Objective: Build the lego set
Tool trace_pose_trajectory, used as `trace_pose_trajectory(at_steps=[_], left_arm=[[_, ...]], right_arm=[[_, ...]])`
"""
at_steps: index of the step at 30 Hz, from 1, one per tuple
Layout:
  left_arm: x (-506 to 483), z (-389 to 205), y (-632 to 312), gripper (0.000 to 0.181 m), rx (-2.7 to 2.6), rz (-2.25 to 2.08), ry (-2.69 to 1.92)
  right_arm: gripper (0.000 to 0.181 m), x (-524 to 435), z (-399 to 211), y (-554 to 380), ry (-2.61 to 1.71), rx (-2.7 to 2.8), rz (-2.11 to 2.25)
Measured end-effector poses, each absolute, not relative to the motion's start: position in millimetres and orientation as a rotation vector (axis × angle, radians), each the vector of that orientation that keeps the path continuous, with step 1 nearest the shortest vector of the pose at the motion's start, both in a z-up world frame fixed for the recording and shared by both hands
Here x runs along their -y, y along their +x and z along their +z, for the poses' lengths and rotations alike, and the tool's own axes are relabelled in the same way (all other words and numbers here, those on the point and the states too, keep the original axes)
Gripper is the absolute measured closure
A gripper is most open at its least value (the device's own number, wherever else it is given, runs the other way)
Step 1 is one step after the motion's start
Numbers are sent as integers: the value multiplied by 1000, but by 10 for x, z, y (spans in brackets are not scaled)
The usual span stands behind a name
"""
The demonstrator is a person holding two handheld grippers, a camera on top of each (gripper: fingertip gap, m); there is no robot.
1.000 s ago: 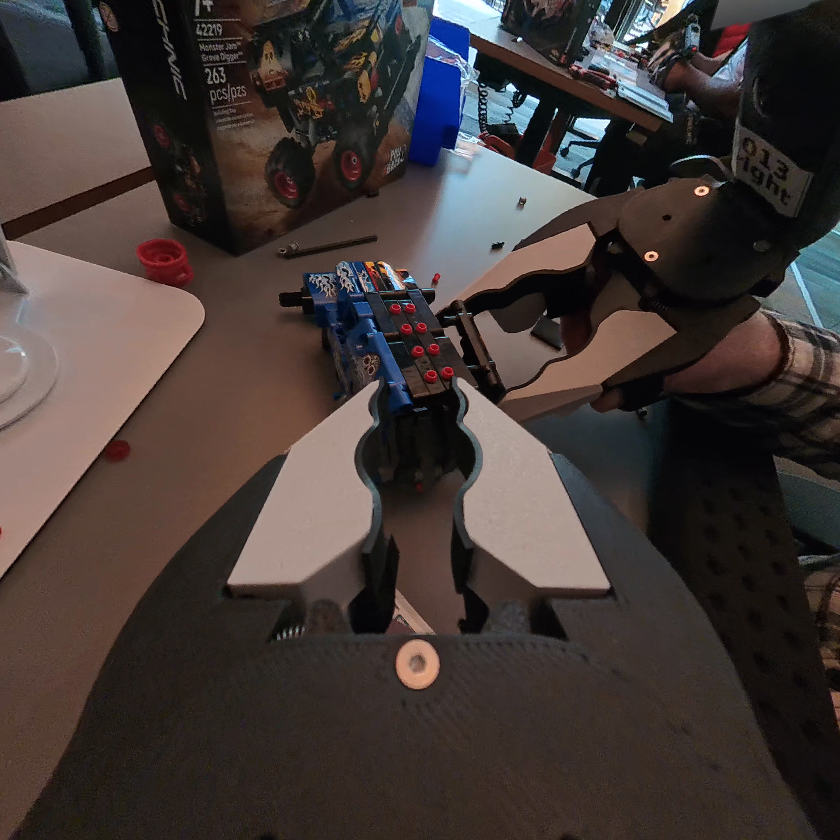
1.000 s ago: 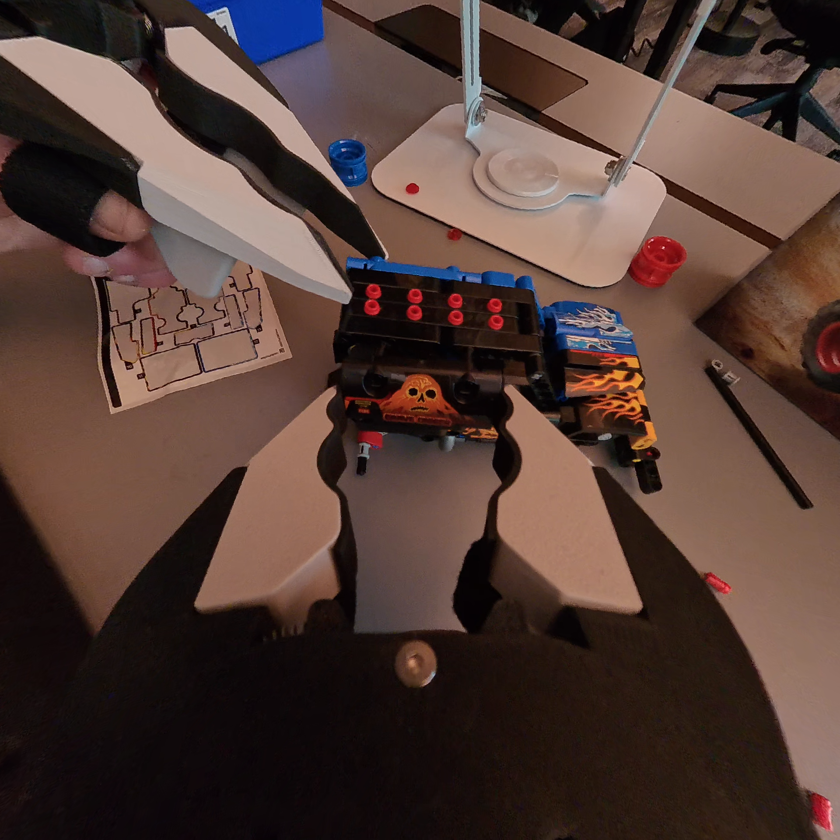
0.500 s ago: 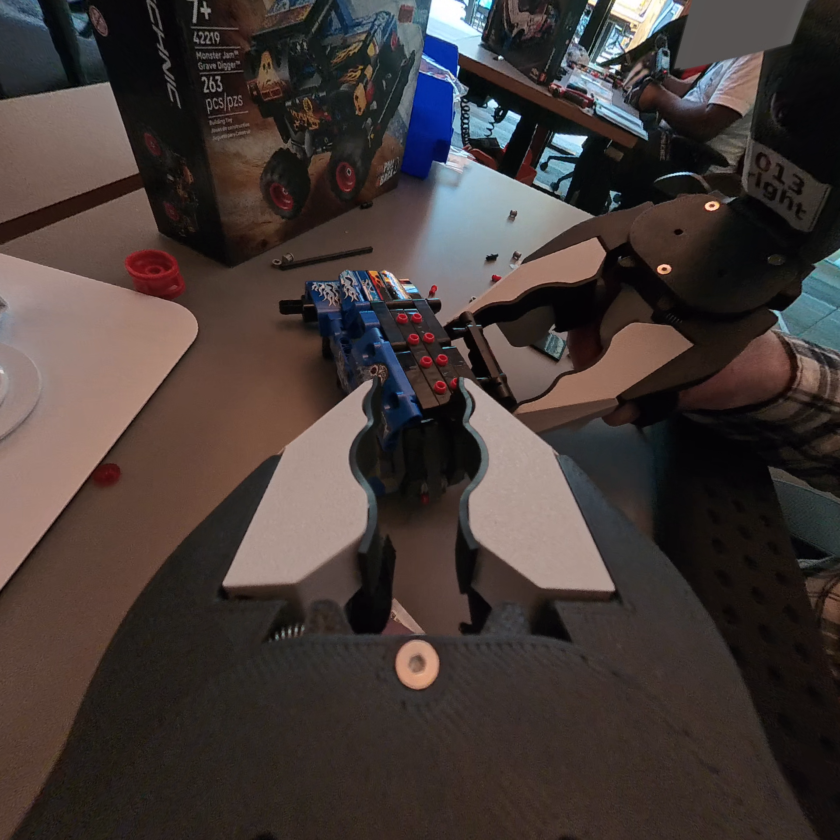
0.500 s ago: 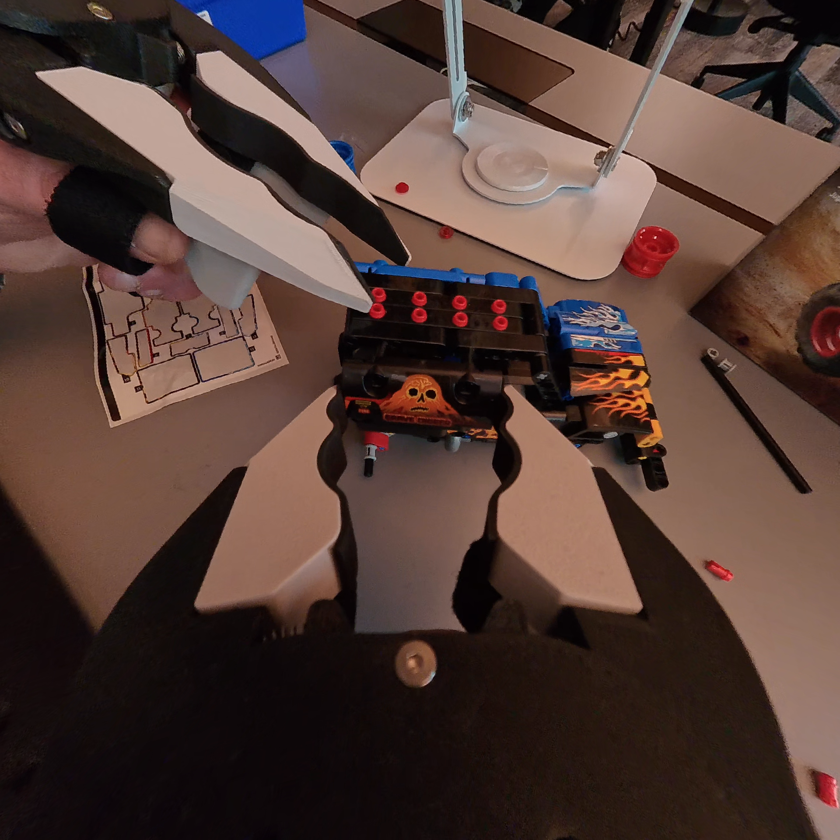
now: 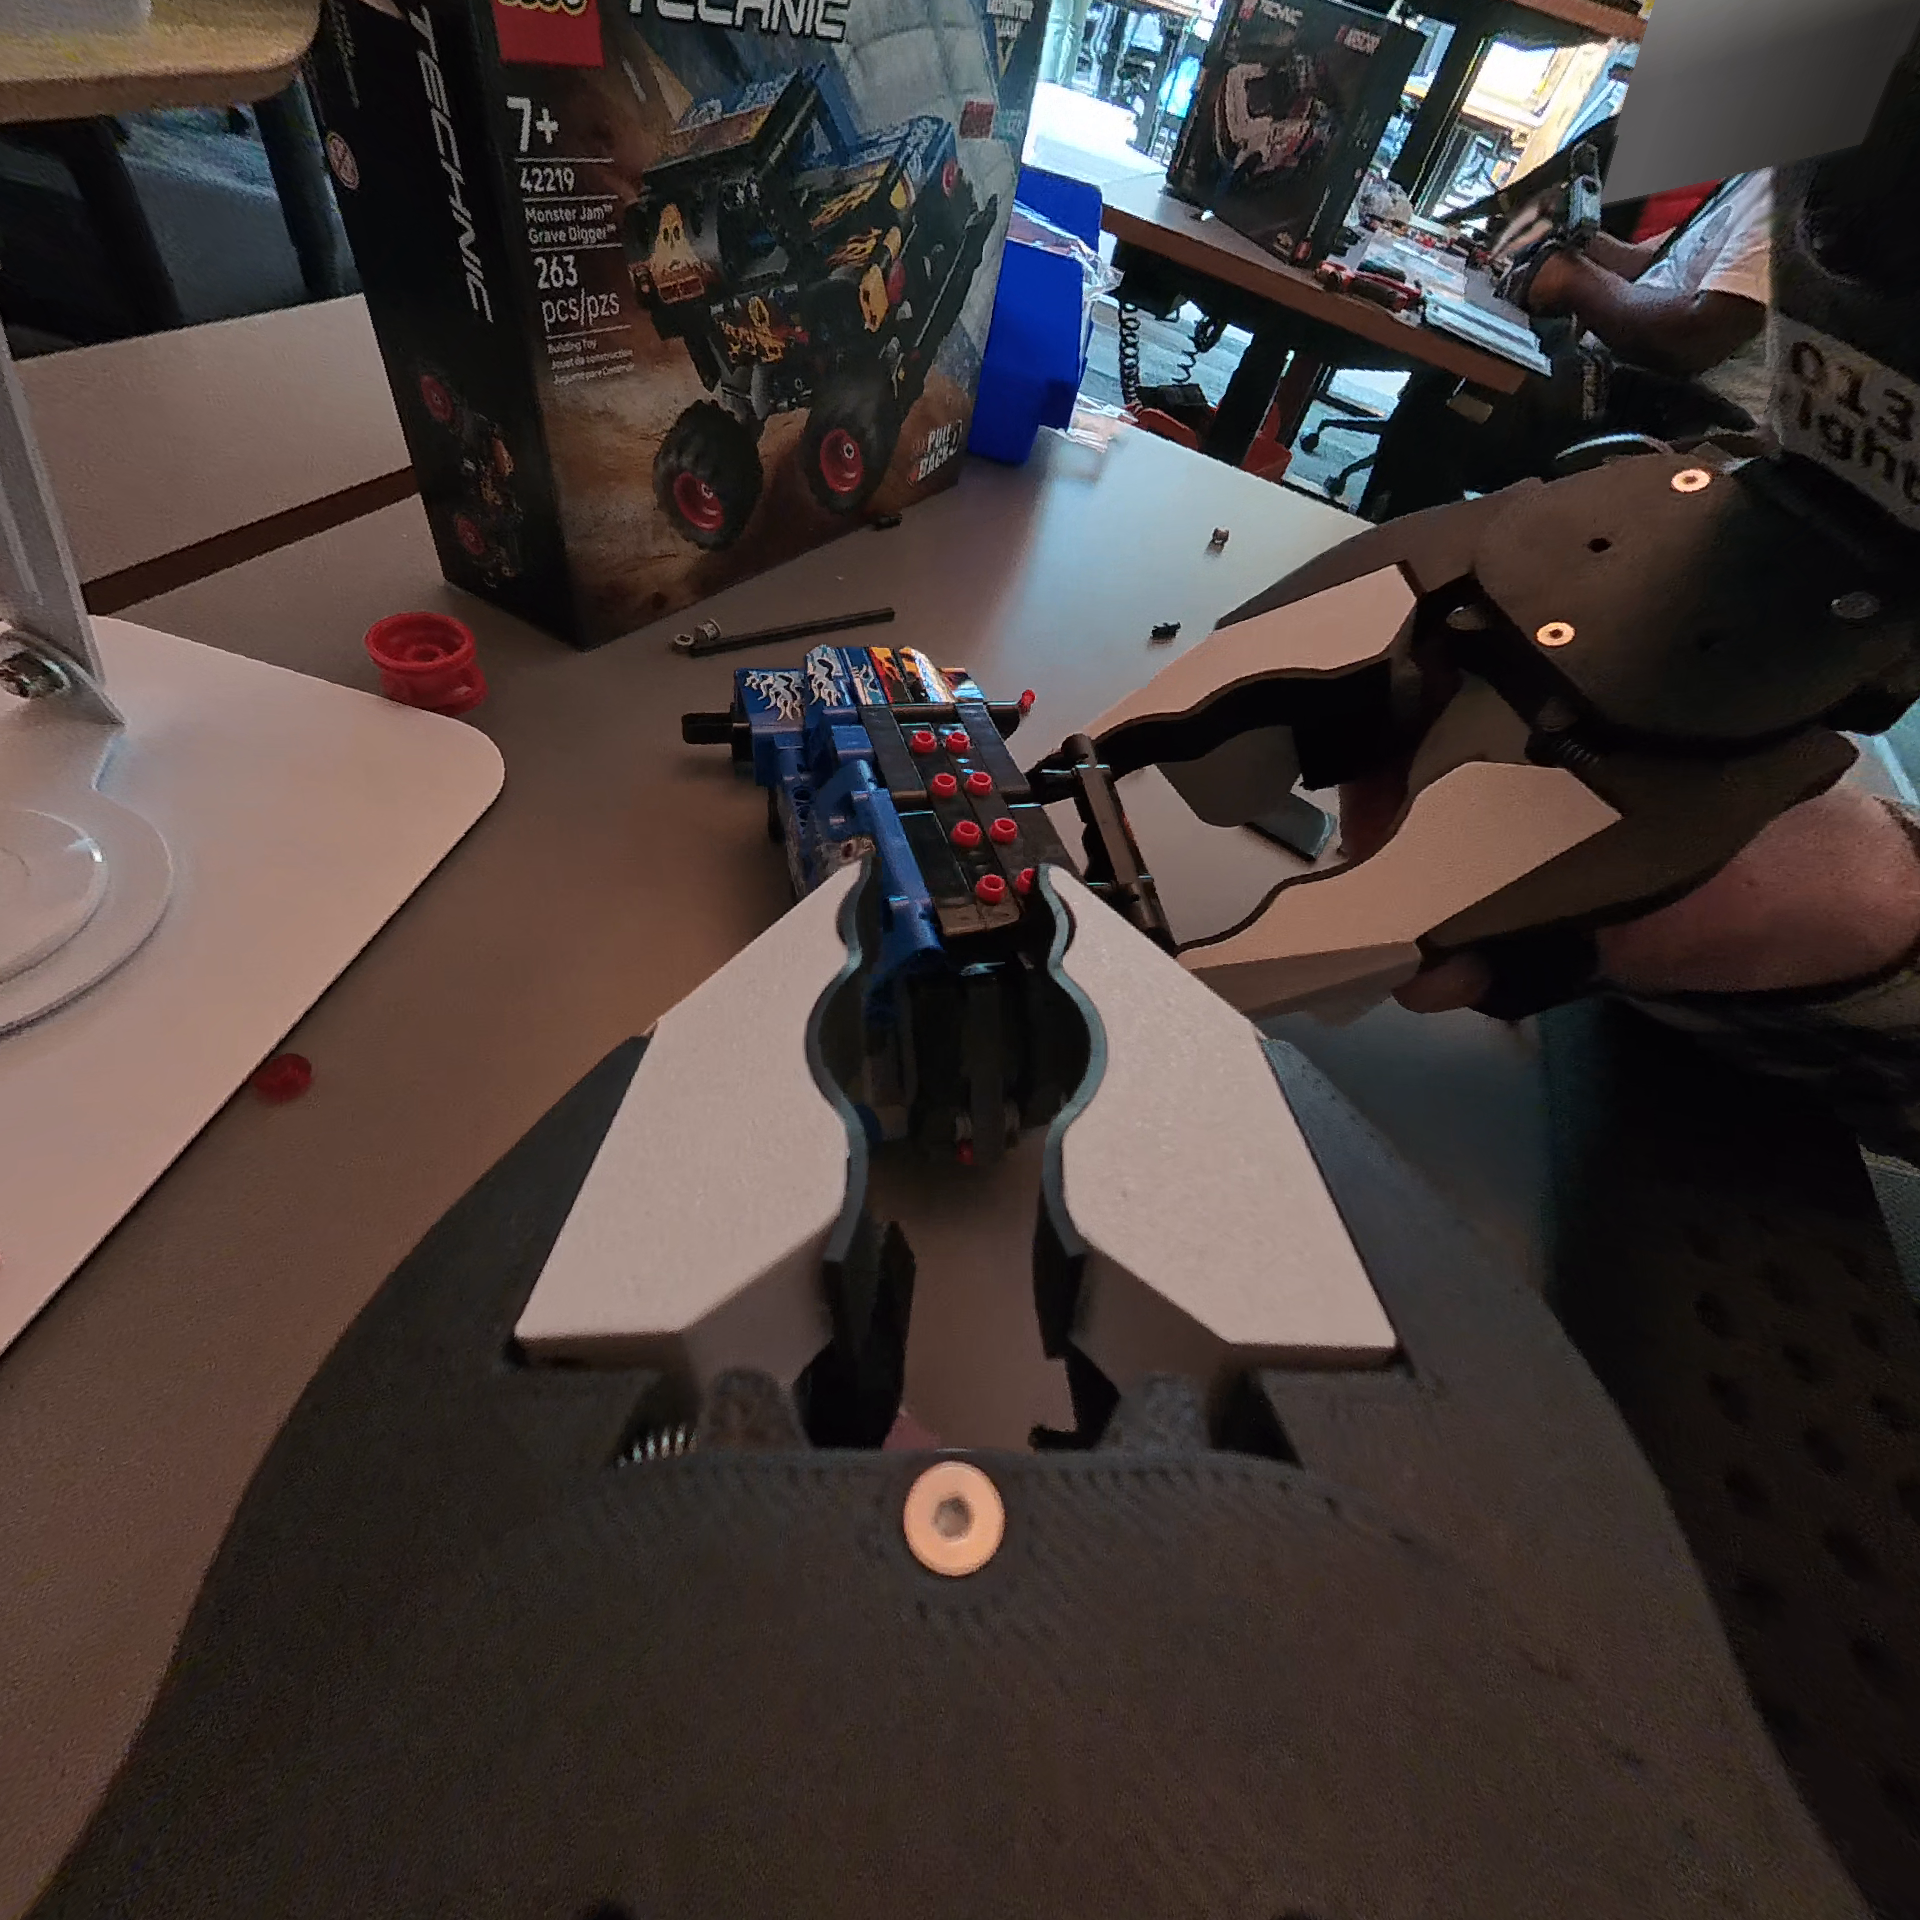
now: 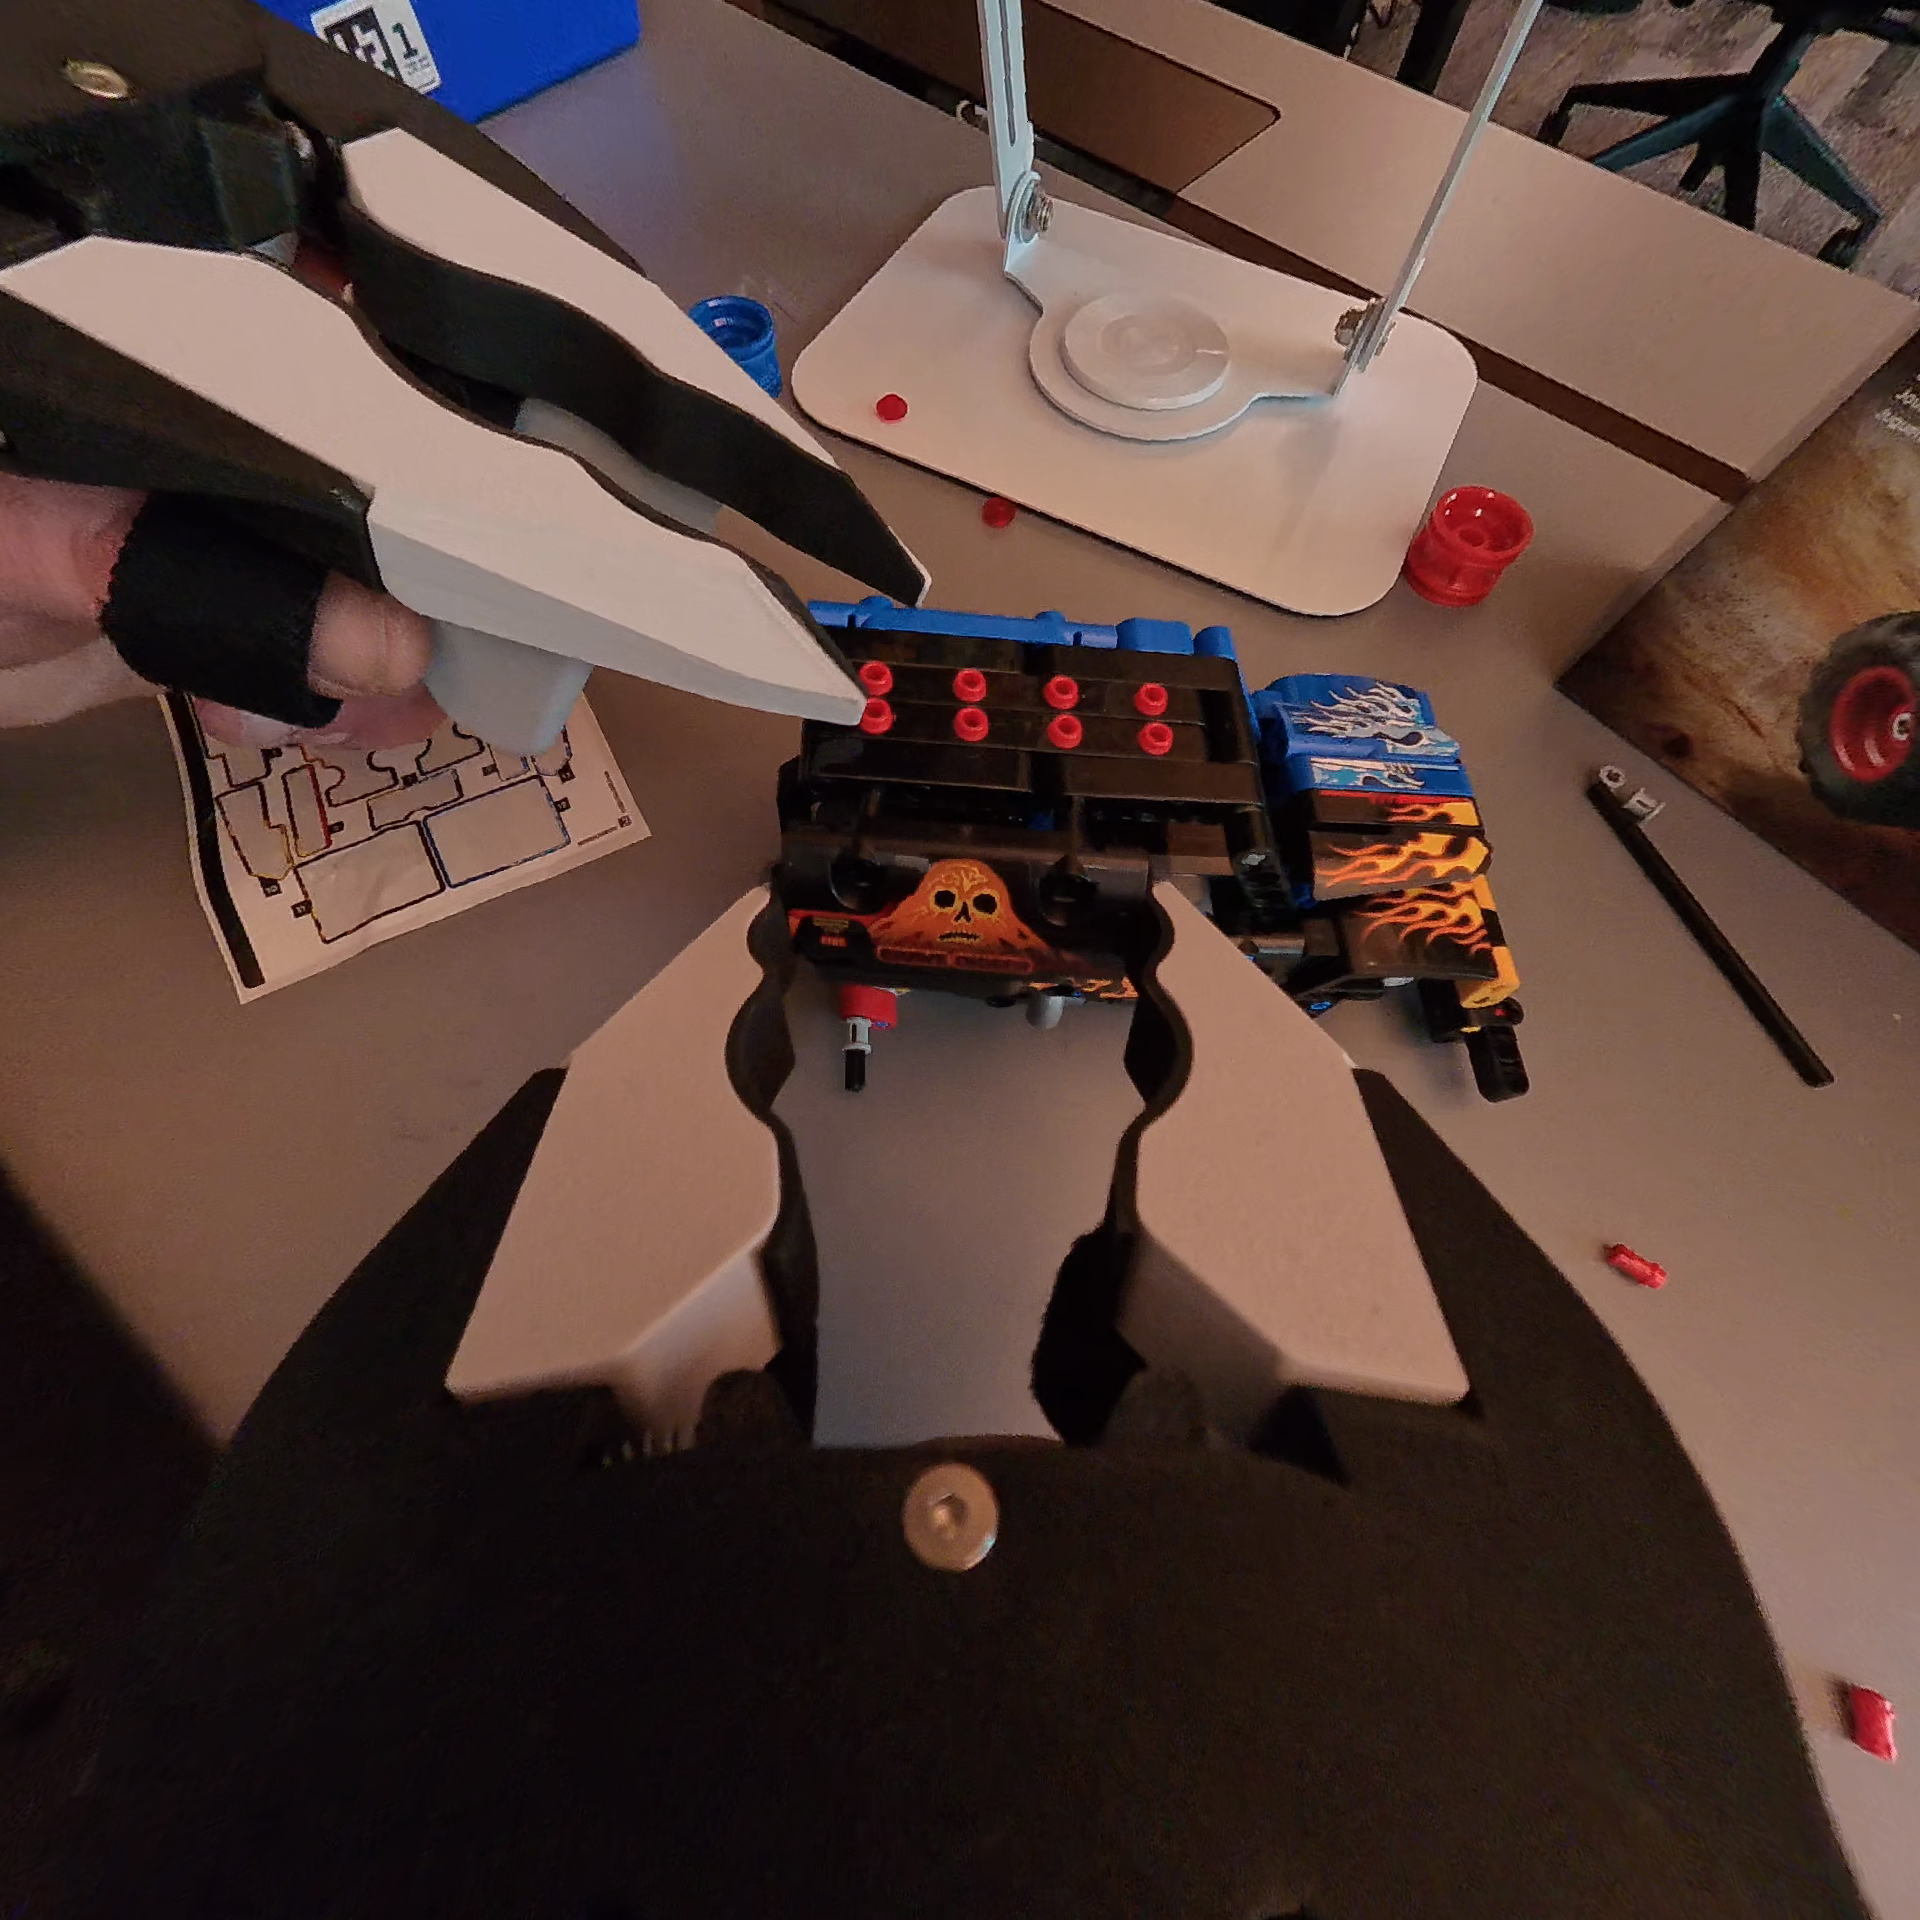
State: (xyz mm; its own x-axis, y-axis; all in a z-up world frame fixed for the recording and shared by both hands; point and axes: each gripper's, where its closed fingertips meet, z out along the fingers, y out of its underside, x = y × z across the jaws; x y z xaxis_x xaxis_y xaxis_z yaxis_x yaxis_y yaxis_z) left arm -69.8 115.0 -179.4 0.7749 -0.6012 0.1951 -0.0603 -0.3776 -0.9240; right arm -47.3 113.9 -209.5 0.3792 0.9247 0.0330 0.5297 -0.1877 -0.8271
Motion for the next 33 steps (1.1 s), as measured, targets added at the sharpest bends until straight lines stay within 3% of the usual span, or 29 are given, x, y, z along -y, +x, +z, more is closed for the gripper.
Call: trace_pose_trajectory(at_steps=[1, 2, 8, 11, 16, 33], left_arm=[[-1107, -1756, -633, 177, -537, -654, -1862], [-1068, -1772, -519, 181, -567, -693, -1862], [-1052, -1719, -555, 181, -603, -602, -1829], [-1125, -1532, -810, 167, -533, -538, -1799], [-1322, -1829, -757, 144, -520, -636, -1940], [-1361, -1850, -653, 151, -465, -704, -1898]], right_arm=[[118, -1125, -2095, -491, -1849, 1269, 640], [118, -1099, -2097, -523, -1842, 1286, 640], [118, -1101, -2101, -551, -1829, 1287, 642], [118, -1102, -2100, -549, -1824, 1289, 653], [118, -1099, -2098, -546, -1838, 1280, 660], [118, -1049, -2069, -489, -1954, 1221, 740]])
